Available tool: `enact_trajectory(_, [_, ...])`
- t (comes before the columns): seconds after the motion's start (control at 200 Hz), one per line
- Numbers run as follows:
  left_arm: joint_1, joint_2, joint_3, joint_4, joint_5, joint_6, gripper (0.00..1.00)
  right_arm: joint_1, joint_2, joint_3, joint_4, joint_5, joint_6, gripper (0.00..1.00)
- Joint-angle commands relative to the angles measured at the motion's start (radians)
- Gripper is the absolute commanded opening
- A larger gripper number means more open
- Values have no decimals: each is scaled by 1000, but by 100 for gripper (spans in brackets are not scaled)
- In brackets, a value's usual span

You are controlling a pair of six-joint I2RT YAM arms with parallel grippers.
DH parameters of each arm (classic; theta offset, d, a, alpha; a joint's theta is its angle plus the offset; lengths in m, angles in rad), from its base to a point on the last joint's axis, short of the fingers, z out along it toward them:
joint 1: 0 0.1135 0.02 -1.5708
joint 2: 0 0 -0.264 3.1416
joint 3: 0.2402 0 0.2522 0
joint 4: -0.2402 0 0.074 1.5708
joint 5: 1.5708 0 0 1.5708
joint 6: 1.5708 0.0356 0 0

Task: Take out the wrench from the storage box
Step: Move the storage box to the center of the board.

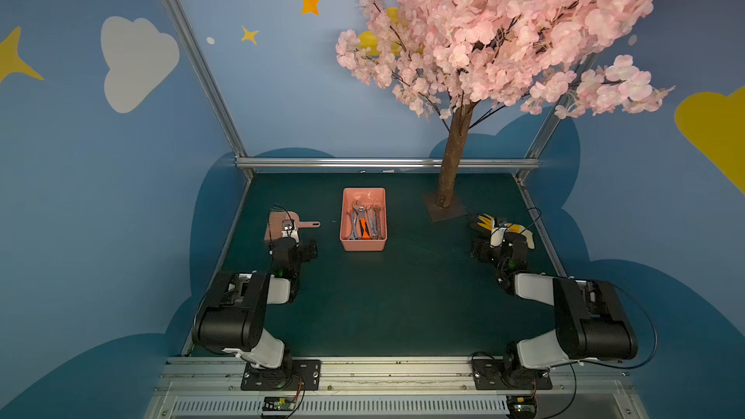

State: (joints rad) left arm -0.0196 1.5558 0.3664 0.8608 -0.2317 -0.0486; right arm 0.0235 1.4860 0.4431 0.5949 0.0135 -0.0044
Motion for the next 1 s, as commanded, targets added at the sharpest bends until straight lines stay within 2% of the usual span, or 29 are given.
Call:
enact_trajectory(0.0, [4, -10, 18, -5, 11, 1, 100, 6, -15, 14, 25, 3, -6, 98])
enact_trajectory(0.606, [3, -17, 10, 7, 12, 5, 100, 0, -25, 19, 29, -16, 17, 98])
enact_trajectory(0.676, [-6, -54, 7, -1, 17, 28, 100, 6, -74, 50, -52, -44, 12, 98])
enact_trajectory(0.741, [-17, -129, 29, -101, -5, 35, 100, 14, -137, 99, -192, -46, -7, 98])
enact_trajectory(0.856, [-17, -276, 130, -407, -71, -36, 100, 25, -231, 135, -289, -62, 26, 98])
enact_trajectory(0.996, [-11, -367, 256, -676, -14, -127, 100, 79, -313, 188, -421, -111, 67, 98])
